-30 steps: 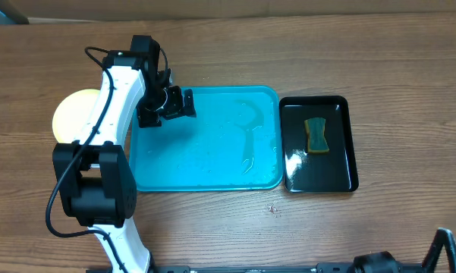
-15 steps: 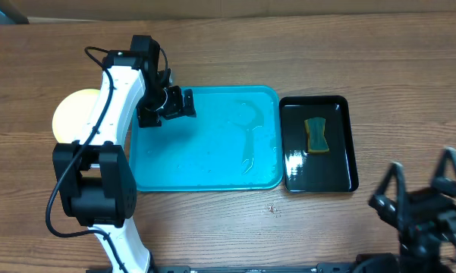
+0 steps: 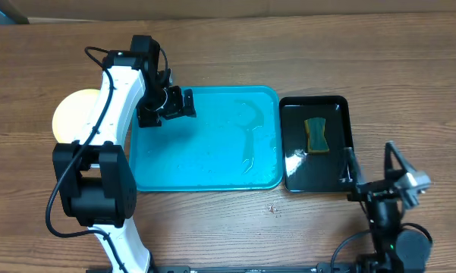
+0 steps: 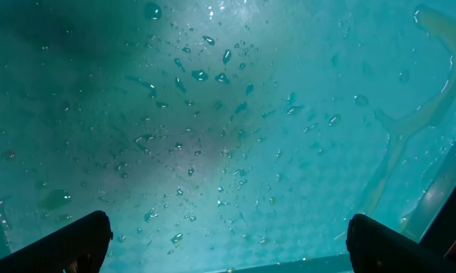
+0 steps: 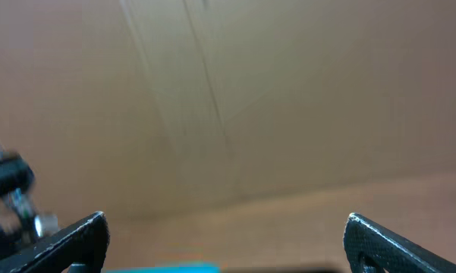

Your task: Clean dirty plates on tray and stack at the side

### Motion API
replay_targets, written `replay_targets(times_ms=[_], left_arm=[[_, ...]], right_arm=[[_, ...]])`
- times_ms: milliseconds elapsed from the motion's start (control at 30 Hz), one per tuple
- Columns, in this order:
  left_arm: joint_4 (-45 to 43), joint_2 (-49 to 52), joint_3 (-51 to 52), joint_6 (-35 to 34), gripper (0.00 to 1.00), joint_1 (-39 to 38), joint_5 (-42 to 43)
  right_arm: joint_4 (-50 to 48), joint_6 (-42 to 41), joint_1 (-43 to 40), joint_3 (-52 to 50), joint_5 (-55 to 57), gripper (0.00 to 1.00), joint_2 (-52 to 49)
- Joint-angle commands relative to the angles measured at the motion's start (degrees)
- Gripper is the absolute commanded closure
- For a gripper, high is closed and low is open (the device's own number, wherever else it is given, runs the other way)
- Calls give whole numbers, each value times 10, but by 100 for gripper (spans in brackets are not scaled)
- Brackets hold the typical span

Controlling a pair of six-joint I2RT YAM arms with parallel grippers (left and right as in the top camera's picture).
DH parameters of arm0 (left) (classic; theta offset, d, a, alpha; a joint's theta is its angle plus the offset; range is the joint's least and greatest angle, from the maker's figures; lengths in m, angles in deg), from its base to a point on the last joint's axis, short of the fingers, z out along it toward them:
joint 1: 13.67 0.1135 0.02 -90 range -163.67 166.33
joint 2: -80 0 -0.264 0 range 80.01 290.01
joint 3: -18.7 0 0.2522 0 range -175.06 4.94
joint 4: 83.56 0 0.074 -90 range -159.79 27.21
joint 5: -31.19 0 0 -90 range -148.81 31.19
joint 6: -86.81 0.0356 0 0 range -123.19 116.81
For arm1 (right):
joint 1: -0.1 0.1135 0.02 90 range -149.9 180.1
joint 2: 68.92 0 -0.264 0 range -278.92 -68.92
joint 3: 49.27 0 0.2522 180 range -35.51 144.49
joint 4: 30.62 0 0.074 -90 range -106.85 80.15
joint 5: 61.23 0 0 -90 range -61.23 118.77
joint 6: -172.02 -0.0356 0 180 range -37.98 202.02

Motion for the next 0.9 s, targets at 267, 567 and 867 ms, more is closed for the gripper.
replay_targets(times_ms=[267,567,867], left_arm=[[0,5,3,17,0,-1,-4],[0,5,3,17,0,-1,-3],[0,5,3,17,0,-1,-3]], right_arm=[[119,182,9,-10,-39,0,5],[122,298,9,-10,-6,0,5],[121,298,29,-10,-7,0,5]])
